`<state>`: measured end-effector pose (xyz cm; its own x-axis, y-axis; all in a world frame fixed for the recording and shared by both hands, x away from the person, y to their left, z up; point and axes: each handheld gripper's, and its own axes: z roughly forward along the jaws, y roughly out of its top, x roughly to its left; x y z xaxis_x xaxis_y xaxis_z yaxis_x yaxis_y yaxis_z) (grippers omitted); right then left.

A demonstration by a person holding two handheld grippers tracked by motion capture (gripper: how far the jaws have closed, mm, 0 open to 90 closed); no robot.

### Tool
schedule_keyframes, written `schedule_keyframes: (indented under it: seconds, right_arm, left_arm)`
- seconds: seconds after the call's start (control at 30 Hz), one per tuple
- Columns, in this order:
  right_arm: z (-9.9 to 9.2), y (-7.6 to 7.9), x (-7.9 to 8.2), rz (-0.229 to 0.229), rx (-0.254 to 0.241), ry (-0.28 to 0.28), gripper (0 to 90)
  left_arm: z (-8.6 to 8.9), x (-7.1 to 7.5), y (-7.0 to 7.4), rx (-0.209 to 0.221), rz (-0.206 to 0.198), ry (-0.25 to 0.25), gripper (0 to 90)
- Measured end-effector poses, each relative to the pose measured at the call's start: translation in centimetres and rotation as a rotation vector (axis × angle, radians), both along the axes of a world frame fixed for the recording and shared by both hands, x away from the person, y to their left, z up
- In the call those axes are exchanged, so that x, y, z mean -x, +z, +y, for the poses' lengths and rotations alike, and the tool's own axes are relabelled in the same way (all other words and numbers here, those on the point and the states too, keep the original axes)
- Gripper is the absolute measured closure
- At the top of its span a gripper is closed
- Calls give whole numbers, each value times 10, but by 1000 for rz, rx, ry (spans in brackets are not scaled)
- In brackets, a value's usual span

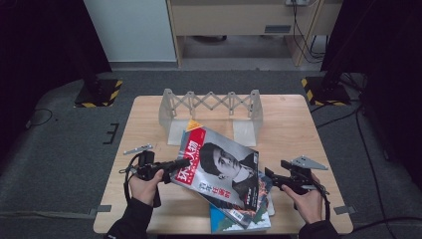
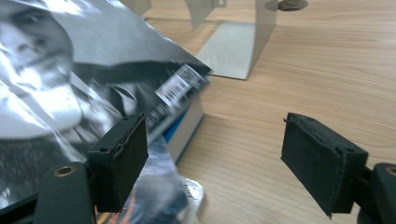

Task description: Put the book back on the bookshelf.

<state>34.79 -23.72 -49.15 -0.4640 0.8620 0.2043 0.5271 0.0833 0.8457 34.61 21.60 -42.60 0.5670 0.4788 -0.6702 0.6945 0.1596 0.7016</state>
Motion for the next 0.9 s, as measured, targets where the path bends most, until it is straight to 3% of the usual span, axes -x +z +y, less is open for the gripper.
schedule_keyframes:
  seconds: [0.03, 0.1, 0.17, 0.23, 0.33, 0.73, 0.9]
  right_arm:
    - [0, 0, 0, 0, 0, 0, 228]
    - [-5, 0, -2, 0, -1, -19, 228]
    - [-8, 0, -3, 1, -2, -28, 230]
    - [-13, -1, -4, 0, 6, -40, 231]
    - [-19, -1, -6, 5, 10, -57, 232]
    - [-34, -4, -11, 15, 34, -99, 235]
    - [-40, -5, -12, 21, 36, -116, 235]
  left_arm:
    - [0, 0, 0, 0, 0, 0, 863]
    - [1, 0, 16, -13, -61, 5, 863]
    - [1, 0, 19, -16, -74, 9, 864]
    - [0, -2, 33, -34, -122, 33, 864]
    - [-1, -5, 42, -53, -153, 50, 865]
    - [-5, -16, 64, -106, -200, 84, 865]
    - [4, -14, 78, -128, -228, 104, 865]
